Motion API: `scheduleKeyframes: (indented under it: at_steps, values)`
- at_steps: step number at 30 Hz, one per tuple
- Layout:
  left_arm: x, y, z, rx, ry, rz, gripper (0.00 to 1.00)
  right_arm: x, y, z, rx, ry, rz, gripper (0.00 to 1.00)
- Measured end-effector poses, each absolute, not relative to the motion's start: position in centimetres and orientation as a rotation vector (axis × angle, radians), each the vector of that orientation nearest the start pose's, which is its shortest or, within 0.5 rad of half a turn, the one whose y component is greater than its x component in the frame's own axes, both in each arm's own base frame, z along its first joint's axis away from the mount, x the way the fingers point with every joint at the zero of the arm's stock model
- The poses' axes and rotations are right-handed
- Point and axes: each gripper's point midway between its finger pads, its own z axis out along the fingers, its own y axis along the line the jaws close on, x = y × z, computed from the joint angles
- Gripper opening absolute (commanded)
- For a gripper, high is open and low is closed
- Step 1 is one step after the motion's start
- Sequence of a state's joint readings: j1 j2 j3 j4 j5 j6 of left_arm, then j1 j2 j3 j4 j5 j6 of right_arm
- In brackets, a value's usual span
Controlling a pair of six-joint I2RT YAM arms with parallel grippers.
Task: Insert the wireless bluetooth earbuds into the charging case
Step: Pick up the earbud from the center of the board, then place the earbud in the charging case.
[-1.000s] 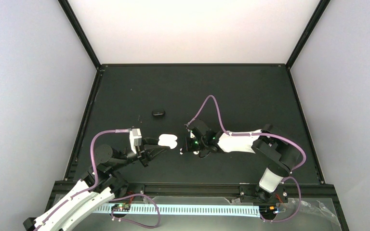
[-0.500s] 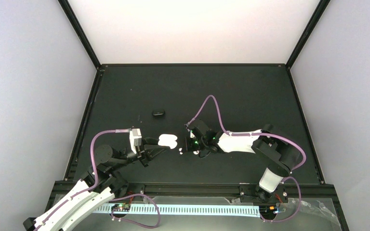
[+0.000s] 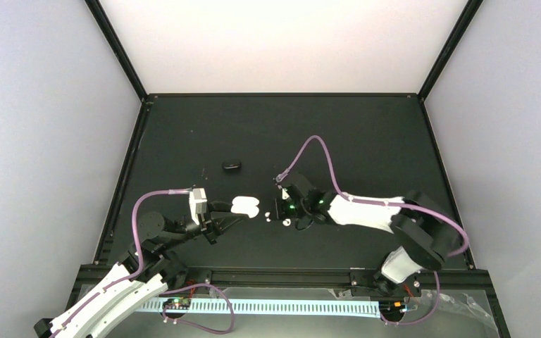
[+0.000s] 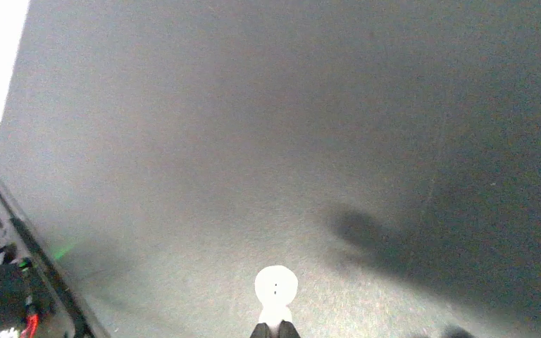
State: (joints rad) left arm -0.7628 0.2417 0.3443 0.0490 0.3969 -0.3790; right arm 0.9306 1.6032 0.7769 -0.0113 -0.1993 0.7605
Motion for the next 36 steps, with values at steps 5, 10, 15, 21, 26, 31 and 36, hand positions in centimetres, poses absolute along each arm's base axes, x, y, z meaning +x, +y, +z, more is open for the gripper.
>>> scheduleKeyframes:
  at_steps: [5,10,15,21,26,31,36]
  values:
    - [12.1,-20.8,29.7,0.637,1.412,-1.203,0.02,20.9,32.4,12.5,-0.432,2.449,0.931,0.01]
    - [11.8,-21.0,29.8,0.657,1.399,-1.218,0.02,19.0,30.0,19.8,-0.622,2.287,0.913,0.01]
    - [11.6,-21.4,30.4,0.677,1.366,-1.238,0.01,16.8,27.4,27.2,-0.802,2.112,0.868,0.01]
    - [11.3,-22.4,30.9,0.72,1.304,-1.291,0.01,13.9,24.4,30.5,-0.976,1.988,0.799,0.01]
    - [11.2,-24.7,29.3,0.82,1.345,-1.368,0.01,11.5,23.7,30.5,-1.148,1.951,0.734,0.01]
    - [10.4,-26.3,27.8,0.911,1.387,-1.424,0.02,10.2,23.9,31.0,-1.274,1.919,0.669,0.01]
    - [9.5,-26.6,27.7,0.958,1.362,-1.436,0.02,9.1,24.6,31.5,-1.359,1.894,0.666,0.01]
